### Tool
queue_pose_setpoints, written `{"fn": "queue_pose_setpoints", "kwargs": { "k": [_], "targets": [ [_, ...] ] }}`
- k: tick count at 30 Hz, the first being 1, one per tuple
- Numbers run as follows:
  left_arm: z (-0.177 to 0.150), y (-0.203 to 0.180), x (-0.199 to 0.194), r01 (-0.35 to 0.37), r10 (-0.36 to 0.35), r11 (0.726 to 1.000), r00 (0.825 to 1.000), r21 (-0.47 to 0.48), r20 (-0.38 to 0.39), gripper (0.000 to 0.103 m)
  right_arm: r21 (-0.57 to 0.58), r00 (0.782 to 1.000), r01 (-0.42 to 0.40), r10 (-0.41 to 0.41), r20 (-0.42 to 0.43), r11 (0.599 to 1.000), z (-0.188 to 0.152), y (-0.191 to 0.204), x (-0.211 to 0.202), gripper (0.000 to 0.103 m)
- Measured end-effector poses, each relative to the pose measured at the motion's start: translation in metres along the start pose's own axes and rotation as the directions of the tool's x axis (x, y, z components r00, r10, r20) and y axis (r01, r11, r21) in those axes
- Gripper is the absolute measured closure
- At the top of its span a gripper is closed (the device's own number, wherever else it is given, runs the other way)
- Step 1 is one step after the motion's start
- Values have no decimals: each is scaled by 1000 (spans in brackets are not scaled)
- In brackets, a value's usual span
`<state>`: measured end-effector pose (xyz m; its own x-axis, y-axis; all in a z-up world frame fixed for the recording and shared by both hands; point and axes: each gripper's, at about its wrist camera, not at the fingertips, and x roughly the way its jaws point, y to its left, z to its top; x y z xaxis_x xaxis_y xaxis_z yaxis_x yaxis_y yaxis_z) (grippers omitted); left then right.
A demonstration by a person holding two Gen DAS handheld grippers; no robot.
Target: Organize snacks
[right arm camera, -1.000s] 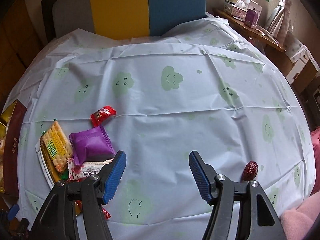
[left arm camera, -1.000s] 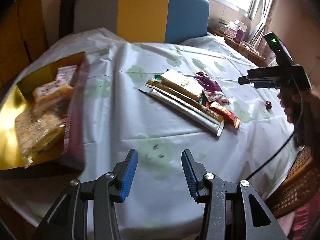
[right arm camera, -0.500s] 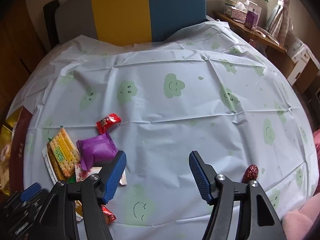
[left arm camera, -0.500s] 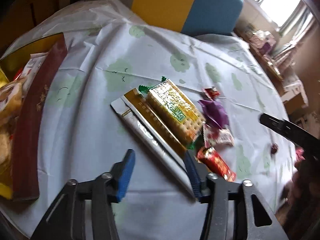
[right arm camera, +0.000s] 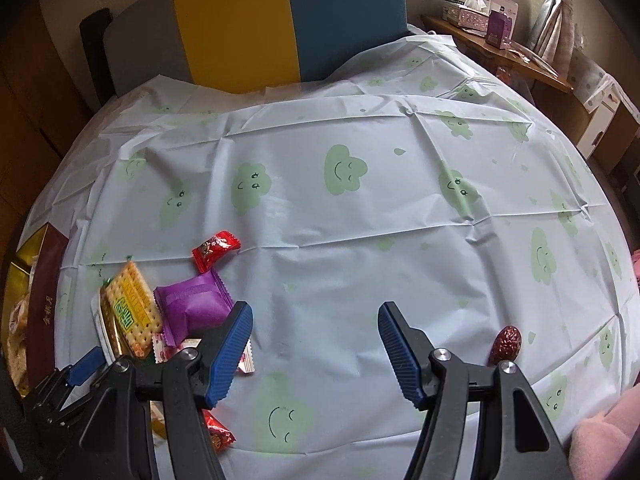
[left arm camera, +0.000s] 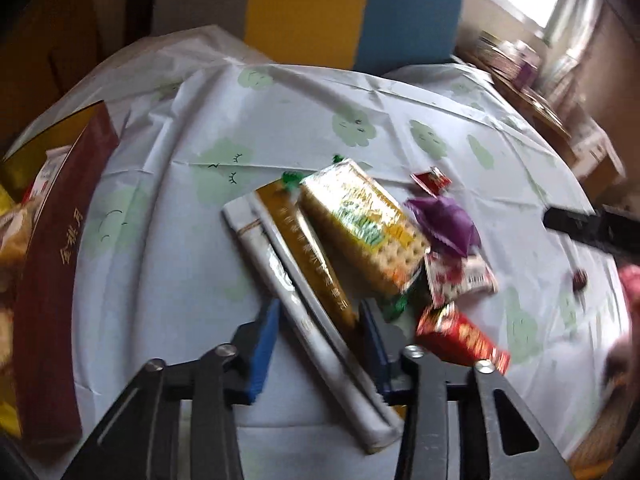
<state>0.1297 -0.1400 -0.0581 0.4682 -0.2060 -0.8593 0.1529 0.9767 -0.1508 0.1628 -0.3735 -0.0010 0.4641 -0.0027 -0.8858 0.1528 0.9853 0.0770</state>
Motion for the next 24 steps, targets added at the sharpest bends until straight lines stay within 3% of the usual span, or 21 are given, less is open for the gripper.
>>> {"fn": "queue_pose_setpoints", "kwargs": {
  "k": [9,13,16,24],
  "targets": [
    [-23,39,-19,40,-38,994,999,104,-16,67,-35,1000,18,-18,-21,999,-3,5,5,36],
    [-30,23,-17,-25,21,984,1000,176,21,66,-46,999,5,-6,-36,999,-6,8,7,36],
    [-35,16,-17,-68,57,975,997,211,60,73,-42,999,-22,20,-45,999,-8,10,8,36],
    [-59,29,-31,-44,30,990,994,134,106,76,13,989,-129,129,-73,992,-8,8,11,37]
  ]
}}
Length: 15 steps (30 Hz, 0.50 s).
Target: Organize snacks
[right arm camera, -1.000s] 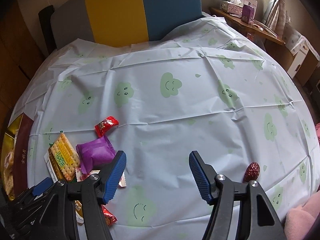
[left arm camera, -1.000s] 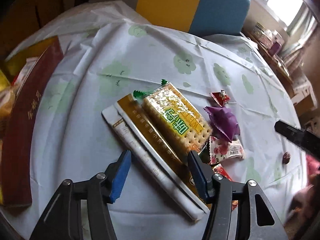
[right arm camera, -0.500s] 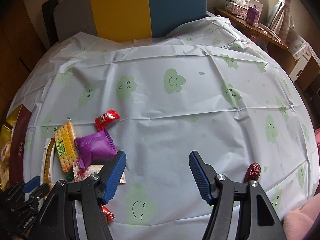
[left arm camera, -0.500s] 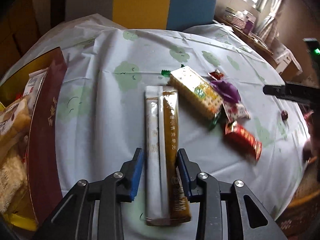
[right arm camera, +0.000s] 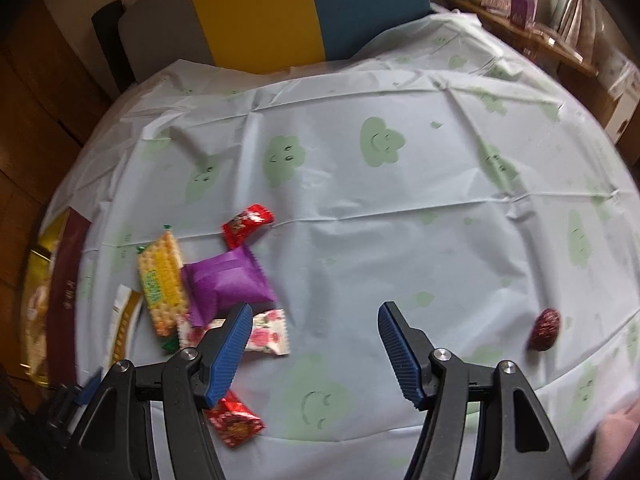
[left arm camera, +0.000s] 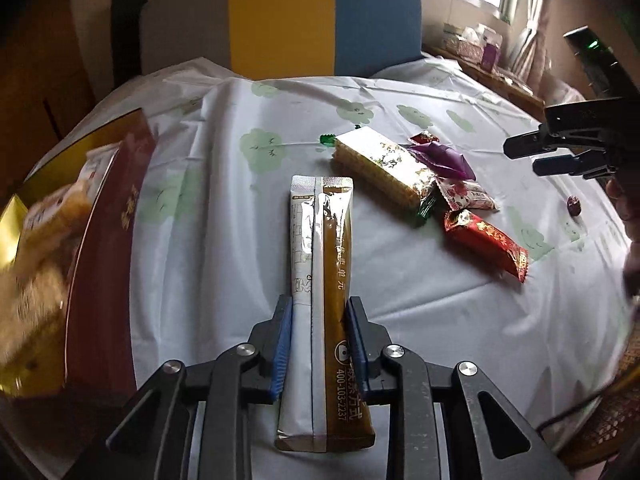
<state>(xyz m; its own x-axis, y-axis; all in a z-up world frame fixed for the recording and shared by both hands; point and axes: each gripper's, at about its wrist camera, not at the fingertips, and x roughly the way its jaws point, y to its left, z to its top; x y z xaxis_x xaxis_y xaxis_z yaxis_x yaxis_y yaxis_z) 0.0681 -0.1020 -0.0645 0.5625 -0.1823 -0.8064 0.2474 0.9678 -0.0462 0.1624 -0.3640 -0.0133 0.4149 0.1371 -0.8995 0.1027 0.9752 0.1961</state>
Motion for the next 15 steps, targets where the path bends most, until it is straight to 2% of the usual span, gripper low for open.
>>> {"fn": "queue_pose_setpoints", "kwargs": {
  "k": [2,4,7,11,15],
  "targets": [
    [-3,-2,-1,-5,4,1000,1000,22,16,76,12,999,-36,36,-3,999,0,1,0,37],
    [-3,-2,0,1,-2,1000,1000,22,17,76,45,995,-95,96,-18,994,1,-1,2,41],
    [-4,0,1,14,-14,1000,1000,16,27,75,155,983,-177,183,-22,972,5,-7,4,46],
    [-7,-1,0,14,-15,999,999,34,49,75,221,980,-194,199,-1,956,21,1,10,48],
    [-7,1,0,27,-28,999,998,19,51,75,307,977,-195,212,-24,931,38,14,42,51]
  ]
}}
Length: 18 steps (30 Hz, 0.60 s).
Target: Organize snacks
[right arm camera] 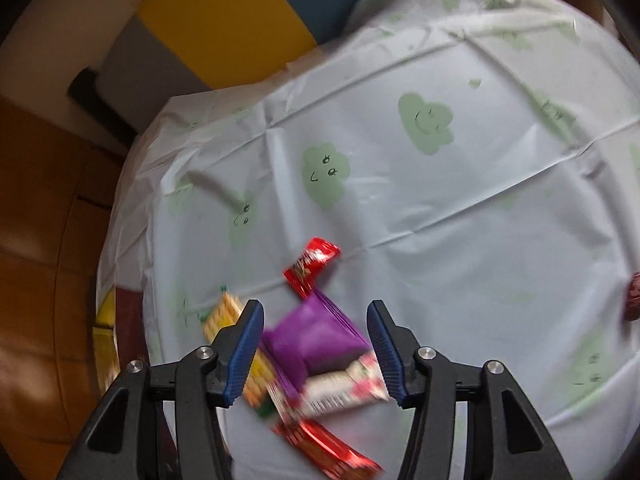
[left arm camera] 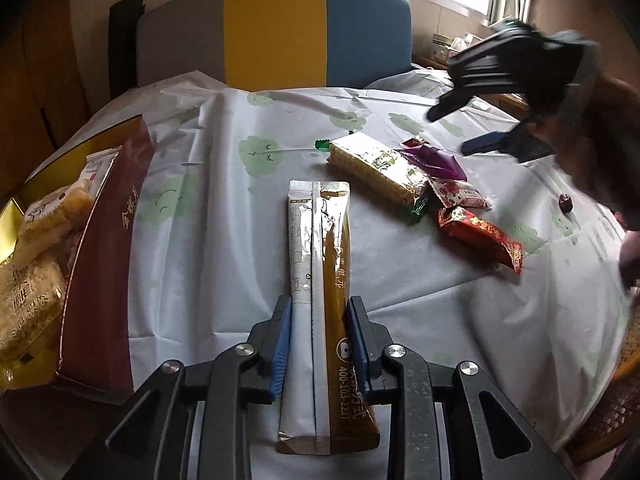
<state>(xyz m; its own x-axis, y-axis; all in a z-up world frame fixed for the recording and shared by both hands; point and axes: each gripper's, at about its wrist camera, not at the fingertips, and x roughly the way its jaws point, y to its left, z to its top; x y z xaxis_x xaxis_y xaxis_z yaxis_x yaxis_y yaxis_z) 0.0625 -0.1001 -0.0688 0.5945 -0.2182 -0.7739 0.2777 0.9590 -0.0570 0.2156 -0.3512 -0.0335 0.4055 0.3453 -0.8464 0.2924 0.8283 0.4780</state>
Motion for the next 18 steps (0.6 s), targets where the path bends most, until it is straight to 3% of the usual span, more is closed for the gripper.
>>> {"fn": "queue_pose_setpoints", "kwargs": {
  "k": [7,8,9,13,18],
  "targets": [
    [-1,7,-2,32,-32,999,999,-29,3,74,51,996,92,-92,7,994,14,18,49,61],
    [-1,7,-2,36,-35,999,999,-35,7,74,27,993,113,-113,27,993,15,24,50,68],
    [-2,7,-2,37,-36,999,999,-32,10,74,-22,991,131,-130,44,991,17,31,52,86],
    [-3,9,-3,55,-54,998,998,-37,13,74,-159,982,187,-183,36,969,18,52,54,87],
    [-3,12,-2,70,-70,997,998,-36,10,72,-276,977,207,-186,101,939,15,63,14,87]
  ]
}}
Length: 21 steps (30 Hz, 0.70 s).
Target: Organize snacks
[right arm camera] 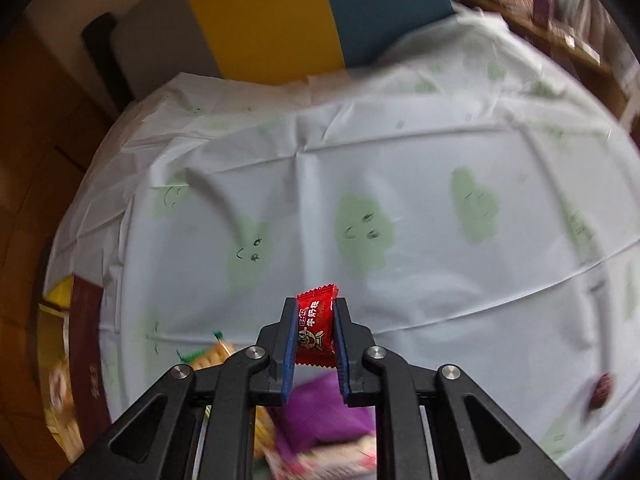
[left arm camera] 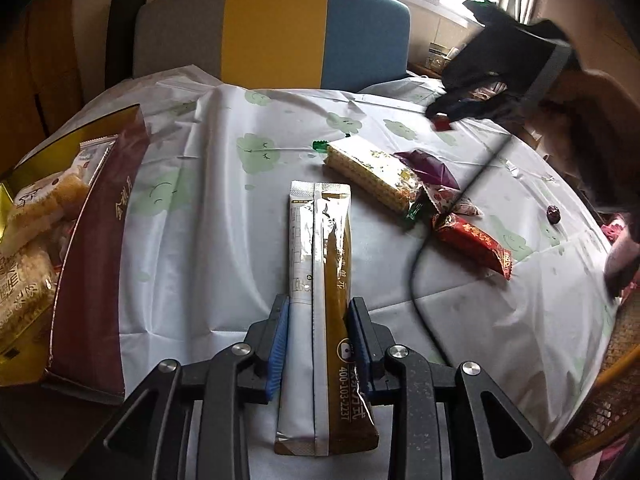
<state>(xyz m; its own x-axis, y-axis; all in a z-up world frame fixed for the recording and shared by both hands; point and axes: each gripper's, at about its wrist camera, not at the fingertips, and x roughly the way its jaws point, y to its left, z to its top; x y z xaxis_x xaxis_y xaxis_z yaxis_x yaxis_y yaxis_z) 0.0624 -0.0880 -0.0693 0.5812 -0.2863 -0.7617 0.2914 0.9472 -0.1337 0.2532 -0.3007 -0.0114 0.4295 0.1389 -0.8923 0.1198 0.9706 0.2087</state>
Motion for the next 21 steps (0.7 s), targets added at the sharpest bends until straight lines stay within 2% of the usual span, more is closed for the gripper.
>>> {"fn": "queue_pose_setpoints", "kwargs": {
  "k": [3,5,8,10,12,13,14,15,19,21],
  "targets": [
    [0,1,1,9,-9,1000,1000,7,-1,71,-55,999,28,-29,-27,998,-11,-16,-19,87],
    [1,0,1,8,-8,1000,1000,11,-3,70,-89,995,61,-68,-77,994,-25,-30,-21,87],
    [2,-3,2,26,-25,999,1000,28,-12,60,-95,983,88,-102,-154,992,-43,-52,-11,86],
    [4,-5,3,31,-30,999,999,44,-25,57,-28,977,40,-45,-210,999,-56,-72,2,84],
    [6,-5,2,46,-44,999,998,30,-38,54,26,977,15,-9,-215,1000,-62,-84,9,81],
    [7,-3,2,57,-56,998,997,18,-47,54,45,979,1,8,-206,999,-63,-87,10,79],
    [9,-1,3,67,-66,998,996,4,-53,54,60,979,-7,19,-204,998,-60,-88,8,72],
    [12,4,3,88,-90,996,994,-27,-63,54,62,982,-14,25,-188,998,-58,-89,7,60],
    [20,15,2,139,-149,986,983,-96,-110,58,36,980,11,-4,-197,999,-56,-87,11,59],
    [23,15,2,120,-131,989,983,-90,-126,67,8,980,27,-25,-199,1000,-56,-83,11,60]
  ]
}}
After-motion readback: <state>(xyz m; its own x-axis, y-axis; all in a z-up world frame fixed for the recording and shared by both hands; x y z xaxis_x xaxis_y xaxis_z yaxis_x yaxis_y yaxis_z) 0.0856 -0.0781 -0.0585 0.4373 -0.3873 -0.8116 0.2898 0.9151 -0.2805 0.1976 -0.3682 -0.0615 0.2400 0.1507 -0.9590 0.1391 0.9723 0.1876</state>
